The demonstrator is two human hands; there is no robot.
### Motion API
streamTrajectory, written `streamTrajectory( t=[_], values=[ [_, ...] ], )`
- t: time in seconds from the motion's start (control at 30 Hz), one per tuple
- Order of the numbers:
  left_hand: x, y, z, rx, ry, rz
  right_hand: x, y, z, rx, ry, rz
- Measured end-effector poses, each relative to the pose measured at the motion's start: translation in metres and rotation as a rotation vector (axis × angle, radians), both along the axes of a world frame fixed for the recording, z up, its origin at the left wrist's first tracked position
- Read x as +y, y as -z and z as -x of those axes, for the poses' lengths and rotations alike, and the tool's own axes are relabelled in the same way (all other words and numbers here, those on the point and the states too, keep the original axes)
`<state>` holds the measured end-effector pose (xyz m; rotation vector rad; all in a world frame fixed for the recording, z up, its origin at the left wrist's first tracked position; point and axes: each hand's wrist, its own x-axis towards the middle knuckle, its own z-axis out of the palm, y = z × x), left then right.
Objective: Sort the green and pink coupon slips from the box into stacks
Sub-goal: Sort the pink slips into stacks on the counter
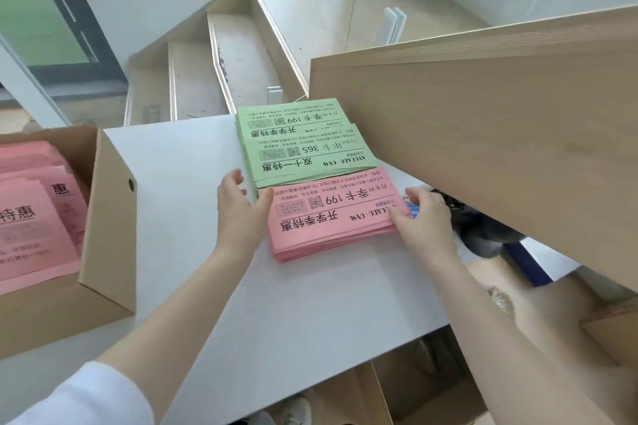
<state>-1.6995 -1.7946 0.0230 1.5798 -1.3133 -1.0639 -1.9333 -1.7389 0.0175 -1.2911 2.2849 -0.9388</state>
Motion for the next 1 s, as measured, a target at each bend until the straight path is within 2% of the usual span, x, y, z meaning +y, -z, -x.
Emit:
streamTrajectory(
  t=[0.07,0.13,0.23,0.4,0.47,0.5,0.57,0.6,0.63,0.7,0.83,1.0],
  values=[
    [0.017,0.005,0.002,0.195,0.026,-0.112,-0.003,0.0,0.002,-0.059,-0.025,-0.029],
    [0.031,0.012,0.006,0.366,0.146,-0.169,-0.006,0.001,0.004,-0.218,-0.07,-0.041],
    [0.035,0.024,0.01,0.371,0.227,-0.114,-0.01,0.005,0.004,-0.301,-0.138,-0.048],
    [0.032,0.03,0.011,0.304,0.247,-0.144,-0.015,0.007,0.004,-0.196,-0.13,-0.118],
    [0.033,0.025,0.008,0.262,0.276,-0.129,-0.011,0.004,-0.001,-0.004,-0.156,-0.122],
    [0.033,0.021,0.006,0.214,0.281,-0.095,-0.008,0.001,-0.007,0.208,-0.128,-0.074],
    [0.035,0.016,-0.001,-0.022,0.257,0.03,-0.005,-0.003,-0.024,0.582,-0.137,0.109],
    [0.037,0.013,-0.005,-0.155,0.239,0.11,-0.006,-0.008,-0.037,0.619,-0.194,0.218],
    [0.039,0.009,-0.01,-0.236,0.228,0.198,-0.007,-0.015,-0.051,0.586,-0.283,0.297],
    [0.042,-0.004,-0.024,-0.25,0.236,0.332,-0.012,-0.031,-0.082,0.461,-0.491,0.34],
    [0.054,-0.039,-0.077,-0.253,0.234,0.548,-0.026,-0.047,-0.137,0.197,-0.829,0.297],
    [0.069,-0.068,-0.167,-0.451,0.102,0.655,-0.035,-0.058,-0.222,0.063,-1.085,0.405]
  ],
)
